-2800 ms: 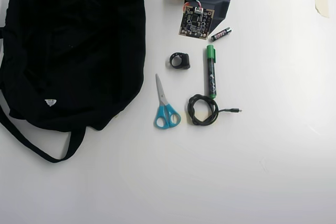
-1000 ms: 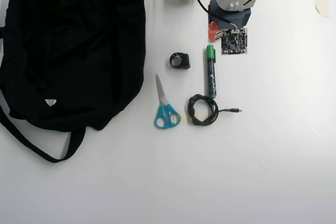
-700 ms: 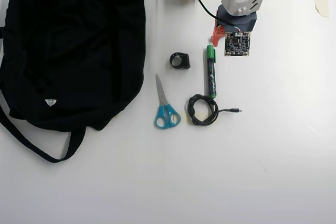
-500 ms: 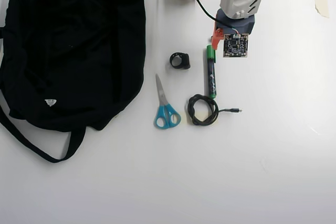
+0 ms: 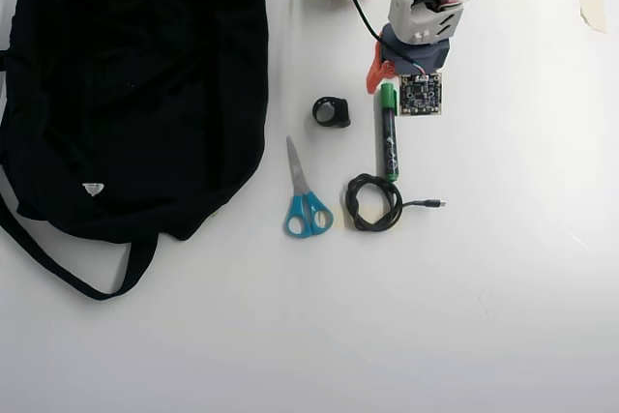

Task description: Put the green marker into the black bag

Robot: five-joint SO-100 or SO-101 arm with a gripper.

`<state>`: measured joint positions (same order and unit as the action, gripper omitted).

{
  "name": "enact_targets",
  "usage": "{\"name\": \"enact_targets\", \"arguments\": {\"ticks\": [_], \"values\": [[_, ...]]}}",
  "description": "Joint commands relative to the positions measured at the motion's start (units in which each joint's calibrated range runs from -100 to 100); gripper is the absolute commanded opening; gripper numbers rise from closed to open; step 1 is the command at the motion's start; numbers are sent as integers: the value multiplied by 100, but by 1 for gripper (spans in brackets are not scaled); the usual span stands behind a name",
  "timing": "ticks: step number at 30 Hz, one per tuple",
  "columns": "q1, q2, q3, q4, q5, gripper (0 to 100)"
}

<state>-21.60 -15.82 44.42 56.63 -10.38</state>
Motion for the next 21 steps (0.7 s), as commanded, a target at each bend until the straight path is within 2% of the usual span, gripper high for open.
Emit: {"name": "enact_targets", "arguments": {"ticks": [1,21], "values": [[81,445,-489,4,131,24],[186,2353,-2420,297,340,24]]}}
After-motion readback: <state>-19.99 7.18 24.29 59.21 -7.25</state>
